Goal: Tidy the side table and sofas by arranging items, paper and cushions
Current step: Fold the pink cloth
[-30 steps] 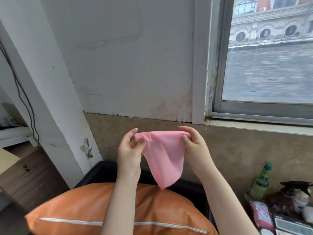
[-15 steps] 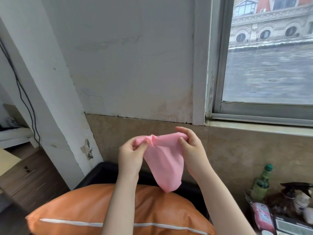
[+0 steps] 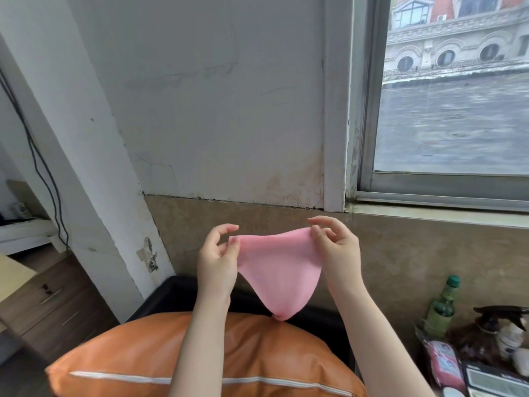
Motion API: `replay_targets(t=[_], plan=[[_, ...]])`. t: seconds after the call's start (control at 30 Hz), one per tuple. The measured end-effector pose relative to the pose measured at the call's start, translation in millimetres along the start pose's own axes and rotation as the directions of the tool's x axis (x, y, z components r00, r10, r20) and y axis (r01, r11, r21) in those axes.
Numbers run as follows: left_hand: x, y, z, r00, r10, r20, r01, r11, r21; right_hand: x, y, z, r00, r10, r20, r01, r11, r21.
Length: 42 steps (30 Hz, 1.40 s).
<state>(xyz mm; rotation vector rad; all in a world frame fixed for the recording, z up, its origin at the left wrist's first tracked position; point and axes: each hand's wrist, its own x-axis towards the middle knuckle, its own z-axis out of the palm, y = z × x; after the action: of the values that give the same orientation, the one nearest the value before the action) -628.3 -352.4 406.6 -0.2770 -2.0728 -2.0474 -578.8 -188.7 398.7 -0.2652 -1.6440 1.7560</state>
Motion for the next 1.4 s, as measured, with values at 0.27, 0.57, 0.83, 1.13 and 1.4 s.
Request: replay_targets(t=[0.27, 0.57, 0.83, 1.13, 1.4], plan=[[-1.2, -0.2, -6.9, 0.979, 0.129, 0.156, -0.148, 0.982, 0.118, 6.2, -6.0, -9.8, 0.999, 0.038, 0.035, -0.039, 0.999, 0.035], [6.3, -2.3, -7.3, 0.988, 0.15, -0.024, -0.14, 0.961, 0.239, 9.8, -7.9, -9.3, 0.994, -0.065, 0.086, 0.085, 0.964, -0.25], [-0.6, -4.6, -6.7, 0.985, 0.172, 0.029, -0.174, 0.979, 0.105, 8.4, -5.4, -5.9, 1.0, 0.018, 0.011, -0.018, 0.998, -0.057], [0.3, -2.3, -5.3, 0.972, 0.227, -0.062, -0.212, 0.959, 0.19, 7.9, -11.5, -6.9, 0.988, -0.044, 0.146, 0.072, 0.979, -0.192], [2.6, -1.0, -3.8, 0.968, 0.231, -0.097, -0.208, 0.957, 0.2, 10.0, -10.2, -7.6, 0.997, -0.048, 0.059, 0.058, 0.98, -0.19]])
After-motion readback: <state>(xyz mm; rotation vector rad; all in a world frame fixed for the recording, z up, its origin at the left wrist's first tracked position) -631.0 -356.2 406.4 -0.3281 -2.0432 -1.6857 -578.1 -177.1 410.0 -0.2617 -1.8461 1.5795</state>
